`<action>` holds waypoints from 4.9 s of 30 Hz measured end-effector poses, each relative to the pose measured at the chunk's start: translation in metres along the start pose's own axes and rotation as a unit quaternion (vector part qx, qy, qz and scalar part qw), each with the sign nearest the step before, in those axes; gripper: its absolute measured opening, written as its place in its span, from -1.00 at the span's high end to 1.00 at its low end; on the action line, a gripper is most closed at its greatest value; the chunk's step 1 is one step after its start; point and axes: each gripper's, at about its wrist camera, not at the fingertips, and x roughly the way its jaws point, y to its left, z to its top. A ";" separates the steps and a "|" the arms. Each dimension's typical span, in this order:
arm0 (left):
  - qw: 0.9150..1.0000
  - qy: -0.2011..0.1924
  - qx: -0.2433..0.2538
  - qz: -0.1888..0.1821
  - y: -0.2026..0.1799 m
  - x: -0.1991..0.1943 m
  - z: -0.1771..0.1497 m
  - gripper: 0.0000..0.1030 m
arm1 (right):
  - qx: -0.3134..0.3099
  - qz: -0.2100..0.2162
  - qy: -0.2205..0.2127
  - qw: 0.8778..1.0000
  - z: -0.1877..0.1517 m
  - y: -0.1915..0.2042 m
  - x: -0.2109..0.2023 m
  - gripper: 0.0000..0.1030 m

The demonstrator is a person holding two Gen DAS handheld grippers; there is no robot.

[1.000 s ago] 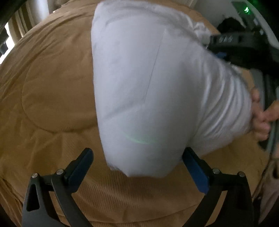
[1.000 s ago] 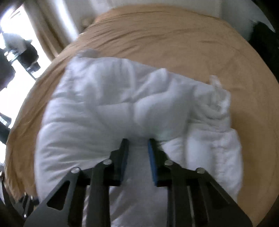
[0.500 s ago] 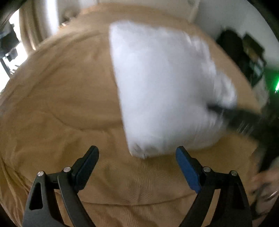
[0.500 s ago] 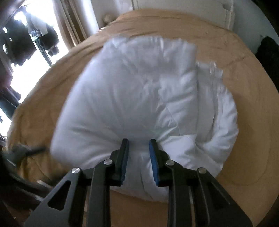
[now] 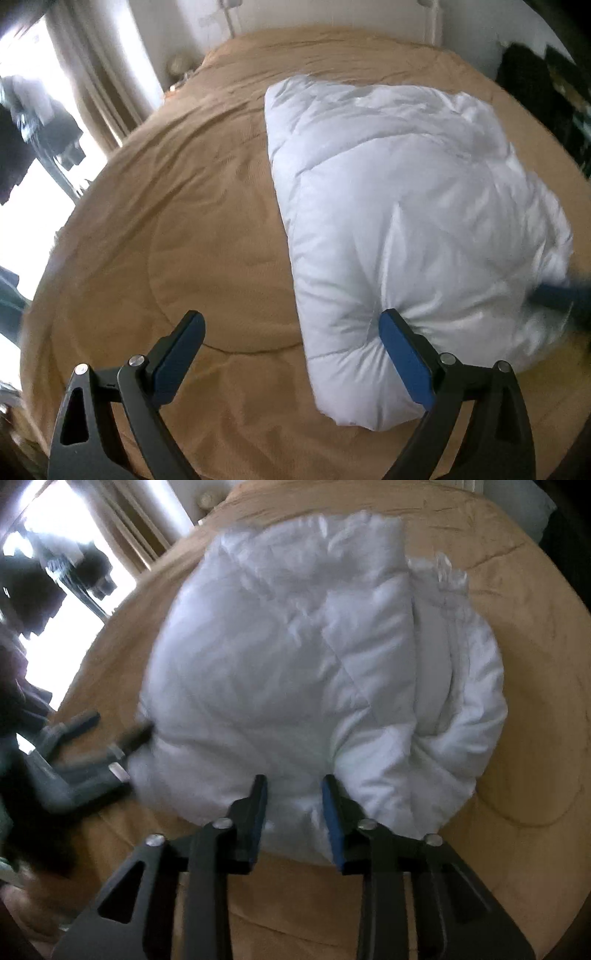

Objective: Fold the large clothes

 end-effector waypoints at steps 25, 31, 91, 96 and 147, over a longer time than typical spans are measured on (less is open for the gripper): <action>0.997 0.056 -0.043 -0.017 0.022 -0.048 0.030 -0.91 | 0.127 -0.085 -0.046 0.987 0.108 -0.017 -0.100 -0.93; 0.998 0.047 -0.029 0.037 0.030 -0.132 0.074 -0.93 | 0.070 -0.164 0.020 0.984 0.063 0.036 -0.138 -1.00; 0.988 0.133 -0.070 -0.036 0.030 -0.197 0.059 -0.99 | 0.054 -0.177 0.055 0.981 -0.006 0.057 -0.181 -1.00; 0.990 0.121 -0.073 -0.030 0.029 -0.203 0.058 -0.99 | 0.052 -0.179 0.058 0.981 -0.006 0.057 -0.181 -1.00; 0.987 0.142 -0.072 -0.027 0.021 -0.199 0.051 -0.99 | 0.047 -0.177 0.081 0.980 -0.013 0.049 -0.175 -1.00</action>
